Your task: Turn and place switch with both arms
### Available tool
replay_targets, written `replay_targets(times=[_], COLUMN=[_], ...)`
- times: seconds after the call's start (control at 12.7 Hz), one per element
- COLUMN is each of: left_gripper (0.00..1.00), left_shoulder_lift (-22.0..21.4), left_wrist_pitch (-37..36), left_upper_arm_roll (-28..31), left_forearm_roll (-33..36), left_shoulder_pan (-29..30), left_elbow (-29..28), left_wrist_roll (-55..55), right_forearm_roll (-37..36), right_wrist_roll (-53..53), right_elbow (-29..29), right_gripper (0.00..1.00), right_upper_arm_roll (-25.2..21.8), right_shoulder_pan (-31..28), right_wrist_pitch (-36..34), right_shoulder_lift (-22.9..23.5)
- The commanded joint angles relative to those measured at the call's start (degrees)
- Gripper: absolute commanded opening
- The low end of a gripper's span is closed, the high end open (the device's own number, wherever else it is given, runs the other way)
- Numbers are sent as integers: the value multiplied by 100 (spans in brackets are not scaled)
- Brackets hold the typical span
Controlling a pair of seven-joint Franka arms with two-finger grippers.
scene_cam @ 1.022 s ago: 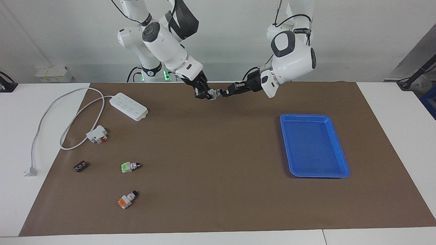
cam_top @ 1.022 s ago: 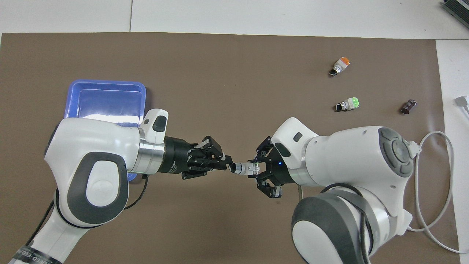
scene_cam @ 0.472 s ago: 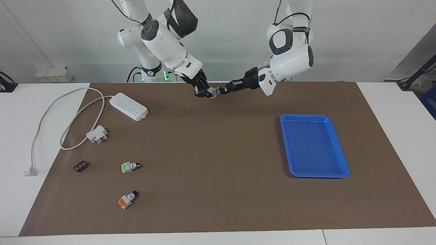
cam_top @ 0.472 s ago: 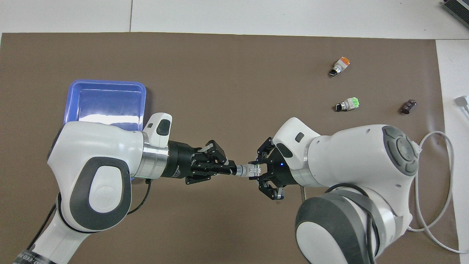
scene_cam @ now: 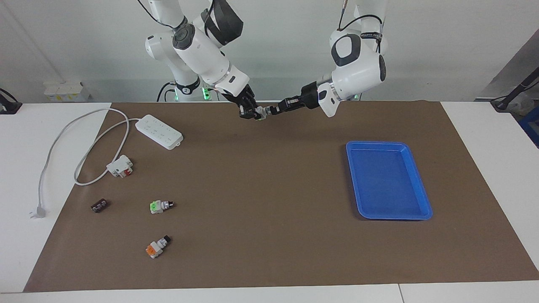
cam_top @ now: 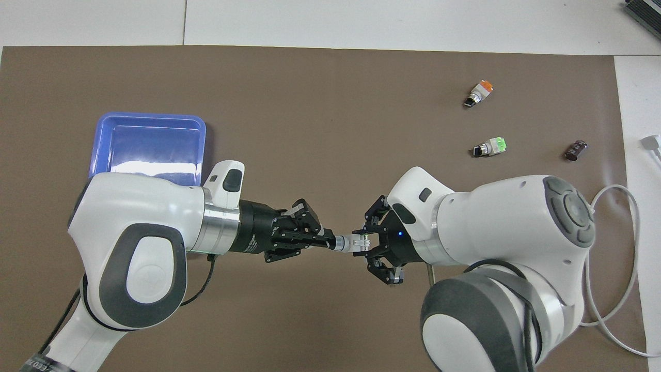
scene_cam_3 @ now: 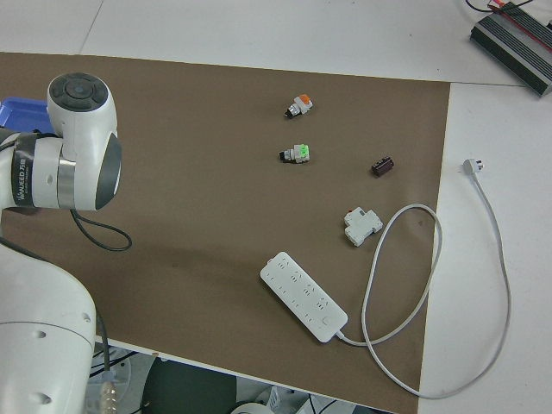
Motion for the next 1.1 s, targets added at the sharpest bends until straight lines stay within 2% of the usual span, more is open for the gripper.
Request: replay_targets(times=[0.0,0.31,0.79,1.02], left_gripper=[7,0,0,0], left_shoulder_lift=[-111,-111,-120,-129], left_wrist_pitch=[-15,-50,-50,11], left_upper_arm_roll=[59,59,59,51], left_forearm_roll=[-59,-58,-15,-15], left_shoulder_pan=[-112,-112,-129,-129], left_elbow=[-100,-12,5,66], left_wrist_roll=[-234,-446,-797,-1595], right_forearm_roll=[123,123,123,97], right_wrist_roll=[-47,-92,-65,-74], right_elbow=[4,4,4,4], right_gripper=[0,0,0,0], right_upper_arm_roll=[26,26,26,26], right_shoulder_pan=[-72,-72,-64,-64], right_wrist_pitch=[-37,-37,-28,16], right_shoulder_lift=[-114,-114,-114,-114])
